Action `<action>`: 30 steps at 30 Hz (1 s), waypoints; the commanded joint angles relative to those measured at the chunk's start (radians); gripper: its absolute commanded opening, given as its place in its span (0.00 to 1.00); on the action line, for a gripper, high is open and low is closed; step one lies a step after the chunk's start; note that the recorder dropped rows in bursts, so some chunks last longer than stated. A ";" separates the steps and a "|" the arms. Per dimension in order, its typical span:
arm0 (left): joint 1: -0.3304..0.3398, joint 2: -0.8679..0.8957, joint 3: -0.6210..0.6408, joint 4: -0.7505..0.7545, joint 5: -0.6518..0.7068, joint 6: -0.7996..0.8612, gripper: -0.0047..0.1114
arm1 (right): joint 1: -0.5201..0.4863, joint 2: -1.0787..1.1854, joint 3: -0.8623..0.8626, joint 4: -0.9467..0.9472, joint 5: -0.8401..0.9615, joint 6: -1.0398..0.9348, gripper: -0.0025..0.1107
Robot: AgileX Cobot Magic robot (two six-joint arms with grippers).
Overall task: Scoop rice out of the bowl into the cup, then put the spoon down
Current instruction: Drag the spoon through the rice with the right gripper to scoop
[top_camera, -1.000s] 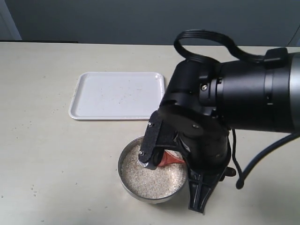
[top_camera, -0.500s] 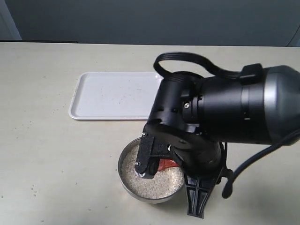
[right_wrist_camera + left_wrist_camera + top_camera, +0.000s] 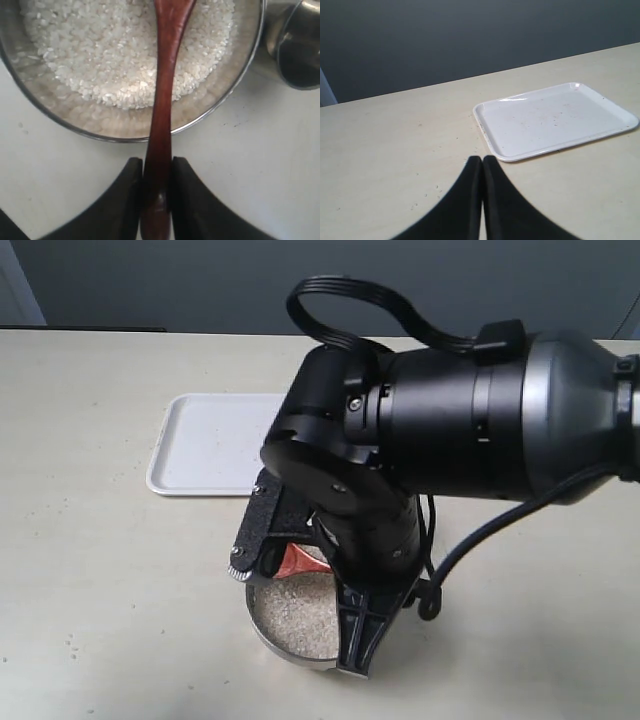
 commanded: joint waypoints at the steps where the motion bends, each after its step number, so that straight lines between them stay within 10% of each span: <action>1: -0.002 -0.004 -0.002 0.001 -0.015 -0.002 0.04 | 0.003 -0.001 -0.005 0.009 -0.002 -0.003 0.01; 30: -0.002 -0.004 -0.002 0.001 -0.015 -0.002 0.04 | 0.003 -0.035 0.048 -0.077 -0.002 0.057 0.01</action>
